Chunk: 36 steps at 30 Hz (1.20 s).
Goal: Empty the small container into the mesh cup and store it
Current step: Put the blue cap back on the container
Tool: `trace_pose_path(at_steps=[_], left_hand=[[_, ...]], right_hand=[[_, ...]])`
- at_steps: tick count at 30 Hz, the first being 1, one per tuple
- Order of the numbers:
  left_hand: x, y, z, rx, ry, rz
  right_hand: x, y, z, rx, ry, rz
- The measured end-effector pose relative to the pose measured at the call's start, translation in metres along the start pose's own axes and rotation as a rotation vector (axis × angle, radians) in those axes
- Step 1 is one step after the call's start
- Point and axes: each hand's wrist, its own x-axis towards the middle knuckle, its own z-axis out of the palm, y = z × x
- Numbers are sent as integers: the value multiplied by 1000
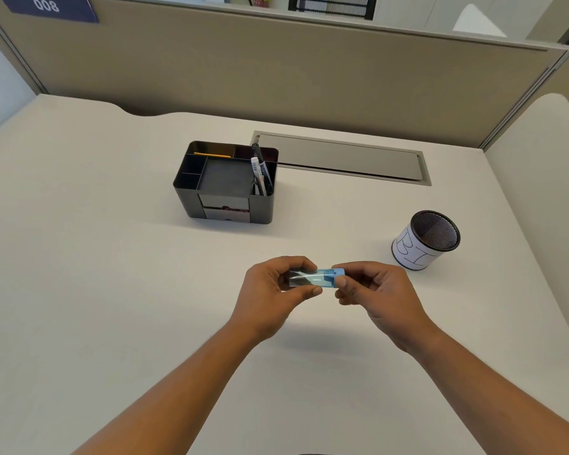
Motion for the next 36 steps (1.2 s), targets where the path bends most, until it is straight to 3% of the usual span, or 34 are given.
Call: trace_pose_path(at_steps=[15,25,36], left_hand=[[-2,3,2,105,39,163],[-6,-5,-2,112,42,149],[21,3,-27,595,16,283]], right_hand=[[2,-1,0,138,-29,144],[3,2,7,171,-23,193],[18,0,17,90,21,114]])
